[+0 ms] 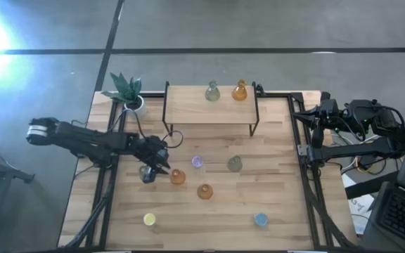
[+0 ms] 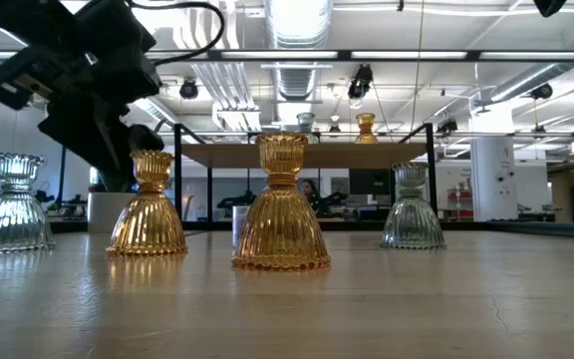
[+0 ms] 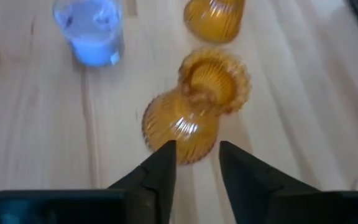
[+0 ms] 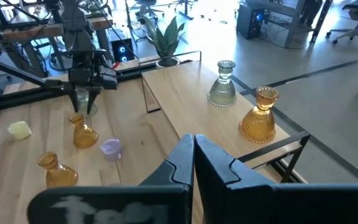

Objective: Pick & Place candle stick holders
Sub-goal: Put the top brown glass candle holder on the shelf

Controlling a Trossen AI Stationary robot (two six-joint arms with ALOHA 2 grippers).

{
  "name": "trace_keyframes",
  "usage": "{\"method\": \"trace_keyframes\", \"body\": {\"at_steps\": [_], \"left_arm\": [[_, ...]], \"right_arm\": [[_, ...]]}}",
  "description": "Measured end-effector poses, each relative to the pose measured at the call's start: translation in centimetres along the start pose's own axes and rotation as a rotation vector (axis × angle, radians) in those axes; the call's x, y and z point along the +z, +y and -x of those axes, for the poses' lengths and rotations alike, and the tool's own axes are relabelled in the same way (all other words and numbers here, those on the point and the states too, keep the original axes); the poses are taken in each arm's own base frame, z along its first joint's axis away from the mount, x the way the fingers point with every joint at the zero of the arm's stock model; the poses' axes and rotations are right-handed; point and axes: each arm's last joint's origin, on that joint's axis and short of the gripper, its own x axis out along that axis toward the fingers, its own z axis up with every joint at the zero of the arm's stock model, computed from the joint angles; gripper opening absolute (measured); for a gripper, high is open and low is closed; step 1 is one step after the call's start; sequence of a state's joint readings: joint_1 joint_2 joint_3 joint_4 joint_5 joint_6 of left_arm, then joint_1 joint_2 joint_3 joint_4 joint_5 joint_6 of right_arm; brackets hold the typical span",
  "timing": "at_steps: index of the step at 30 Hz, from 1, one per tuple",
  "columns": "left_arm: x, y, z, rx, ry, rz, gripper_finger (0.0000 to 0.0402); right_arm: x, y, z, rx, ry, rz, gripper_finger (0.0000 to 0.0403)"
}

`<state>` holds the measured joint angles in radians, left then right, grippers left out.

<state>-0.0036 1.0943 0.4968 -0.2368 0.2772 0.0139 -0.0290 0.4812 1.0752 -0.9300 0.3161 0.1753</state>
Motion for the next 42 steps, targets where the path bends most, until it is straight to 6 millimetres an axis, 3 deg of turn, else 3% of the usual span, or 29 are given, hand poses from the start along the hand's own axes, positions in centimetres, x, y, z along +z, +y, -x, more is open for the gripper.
{"method": "trace_keyframes", "body": {"at_steps": [5, 9, 42], "left_arm": [[-0.2, 0.2, -0.6, 0.019, 0.027, 0.007, 0.019], [0.1, 0.3, -1.3, -0.011, -0.012, -0.009, 0.0213], [1.9, 1.0, -6.3, -0.239, -0.244, -0.192, 0.0208]], "right_arm": [[0.0, 0.0, 0.0, 0.0, 0.0, 0.0, 0.0008], [0.0, 0.0, 0.0, 0.001, 0.0, 0.0, 0.0008], [0.0, 0.0, 0.0, 0.001, 0.0, 0.0, 0.0008]]}}
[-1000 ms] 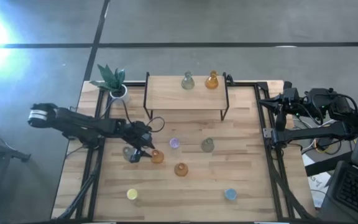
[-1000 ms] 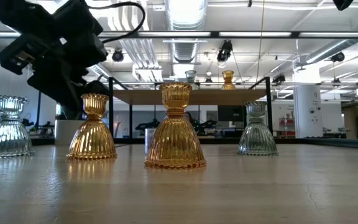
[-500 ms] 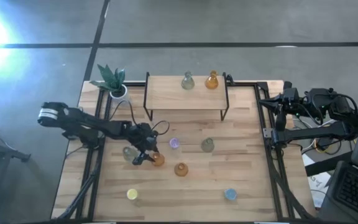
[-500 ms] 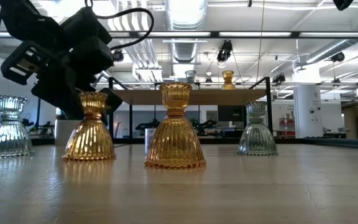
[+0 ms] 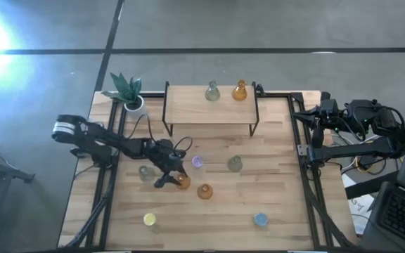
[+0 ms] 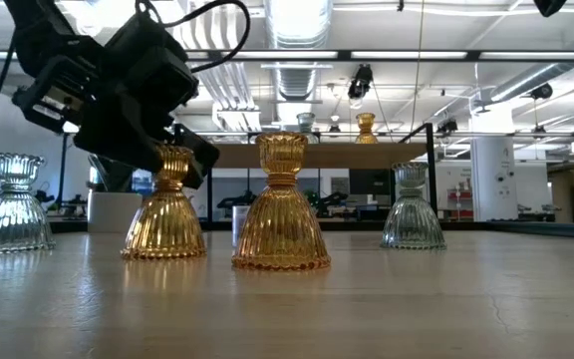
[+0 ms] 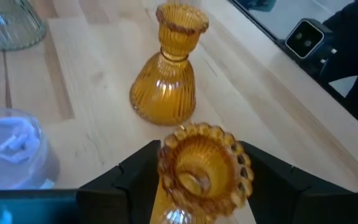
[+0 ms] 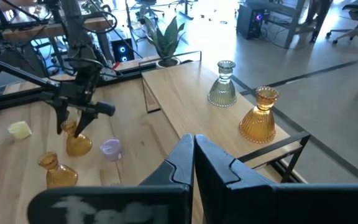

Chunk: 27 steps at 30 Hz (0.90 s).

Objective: Pick & Place candle stick holders
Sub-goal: Put the top brown glass candle holder on the shelf

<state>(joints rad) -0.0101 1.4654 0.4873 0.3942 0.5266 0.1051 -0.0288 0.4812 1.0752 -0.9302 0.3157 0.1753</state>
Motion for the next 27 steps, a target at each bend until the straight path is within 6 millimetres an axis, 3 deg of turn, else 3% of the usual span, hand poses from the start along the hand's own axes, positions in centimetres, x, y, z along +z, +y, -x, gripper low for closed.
{"method": "trace_keyframes", "body": {"at_steps": [9, 13, 22, 27], "left_arm": [[-0.4, 0.1, -0.4, -0.019, 0.016, 0.014, 0.0132], [0.0, -0.1, 0.0, -0.014, 0.001, 0.038, 0.0132], [3.8, -1.0, 2.9, 0.026, -0.169, 0.098, 0.0132], [7.4, -1.5, 5.9, 0.226, -0.247, 0.153, 0.0132]], "right_arm": [[0.0, 0.0, 0.0, 0.0, 0.0, 0.0, 0.0008], [0.0, 0.0, 0.0, 0.0, 0.0, 0.0, 0.0008], [0.0, 0.0, 0.0, 0.0, 0.0, 0.0, 0.0008], [0.0, 0.0, 0.0, 0.0, 0.0, 0.0, 0.0008]]}}
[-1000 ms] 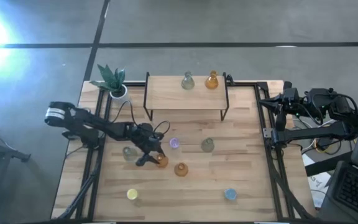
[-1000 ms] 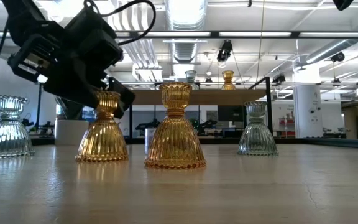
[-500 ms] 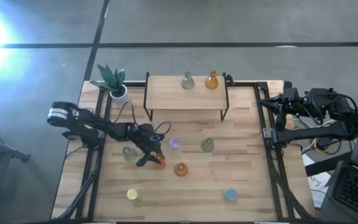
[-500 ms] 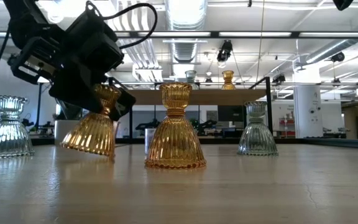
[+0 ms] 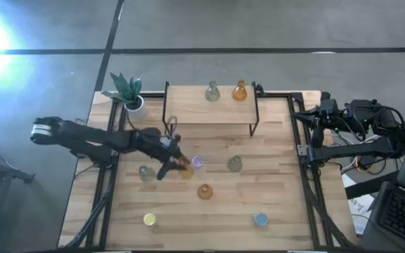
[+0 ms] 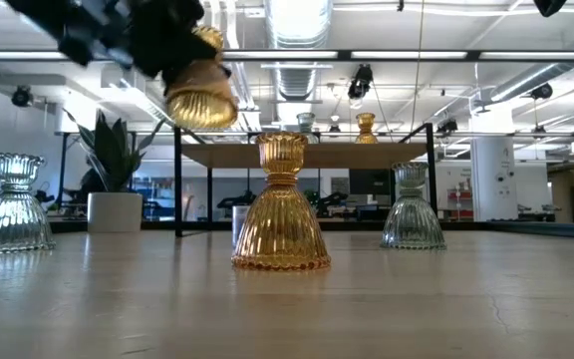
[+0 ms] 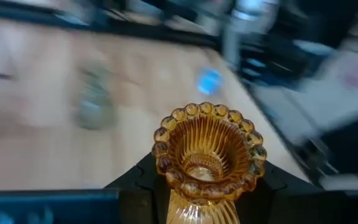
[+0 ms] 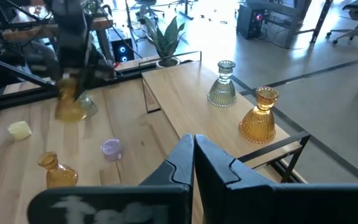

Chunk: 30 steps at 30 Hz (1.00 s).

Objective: Pick & Place candle stick holders
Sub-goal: Put the top brown glass candle holder on the shelf

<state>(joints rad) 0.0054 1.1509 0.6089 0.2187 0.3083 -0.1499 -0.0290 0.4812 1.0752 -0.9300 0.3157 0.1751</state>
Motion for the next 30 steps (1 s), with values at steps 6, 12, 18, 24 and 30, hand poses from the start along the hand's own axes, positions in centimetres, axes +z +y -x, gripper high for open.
{"method": "trace_keyframes", "body": {"at_steps": [6, 12, 18, 24, 30], "left_arm": [[5.5, 0.1, 2.7, 0.463, -0.068, -0.097, 0.0132], [9.1, 2.1, 3.7, 0.723, -0.149, -0.088, 0.0132], [10.0, 6.6, 4.0, 0.913, -0.151, 0.011, 0.0132], [10.3, 10.5, 4.4, 1.022, -0.184, 0.096, 0.0132], [9.1, 12.8, 3.9, 1.069, -0.121, 0.127, 0.0132]], "right_arm": [[0.0, 0.0, 0.0, 0.0, 0.0, 0.0, 0.0008], [0.0, 0.0, 0.0, 0.0, 0.0, 0.0, 0.0008], [0.0, 0.0, 0.0, 0.0, 0.0, 0.0, 0.0008], [0.0, 0.0, 0.0, 0.0, 0.0, 0.0, 0.0008], [0.0, 0.0, 0.0, 0.0, 0.0, 0.0, 0.0008]]}}
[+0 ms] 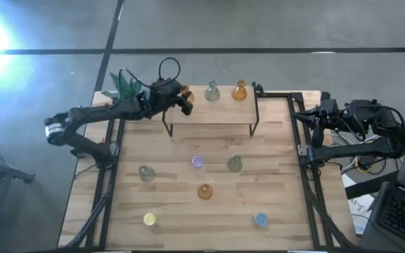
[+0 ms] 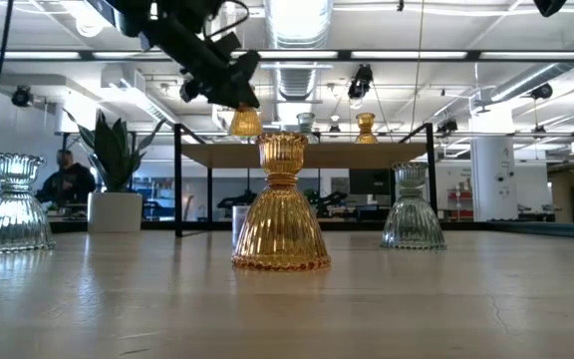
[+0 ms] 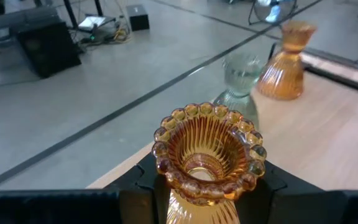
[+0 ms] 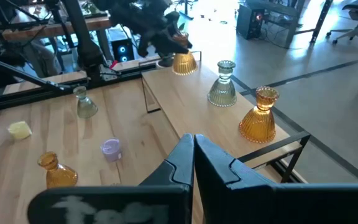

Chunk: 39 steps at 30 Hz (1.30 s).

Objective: Pick & Place candle stick holders
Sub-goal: Put the top brown glass candle holder on the shelf

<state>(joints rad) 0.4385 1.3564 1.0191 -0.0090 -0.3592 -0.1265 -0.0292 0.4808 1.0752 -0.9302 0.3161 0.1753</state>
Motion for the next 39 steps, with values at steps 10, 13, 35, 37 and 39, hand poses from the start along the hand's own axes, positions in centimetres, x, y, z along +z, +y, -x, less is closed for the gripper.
{"method": "trace_keyframes", "body": {"at_steps": [10, 13, 35, 37, 39], "left_arm": [[-1.3, 1.0, -2.5, 0.088, 0.031, -0.007, 0.0132], [-1.4, 1.4, -2.9, 0.108, 0.028, -0.001, 0.0132], [-1.8, 2.9, -4.7, 0.113, 0.018, 0.043, 0.0131], [-1.8, 3.0, -4.7, 0.116, 0.017, 0.044, 0.0131], [-1.8, 3.1, -4.7, 0.118, 0.016, 0.047, 0.0136]], "right_arm": [[0.0, 0.0, 0.0, 0.0, 0.0, 0.0, 0.0008], [0.0, 0.0, 0.0, 0.0, 0.0, 0.0, 0.0008], [0.0, 0.0, 0.0, 0.0, 0.0, 0.0, 0.0008], [0.0, 0.0, 0.0, 0.0, 0.0, 0.0, 0.0008], [0.0, 0.0, 0.0, 0.001, 0.0, 0.0, 0.0008]]}}
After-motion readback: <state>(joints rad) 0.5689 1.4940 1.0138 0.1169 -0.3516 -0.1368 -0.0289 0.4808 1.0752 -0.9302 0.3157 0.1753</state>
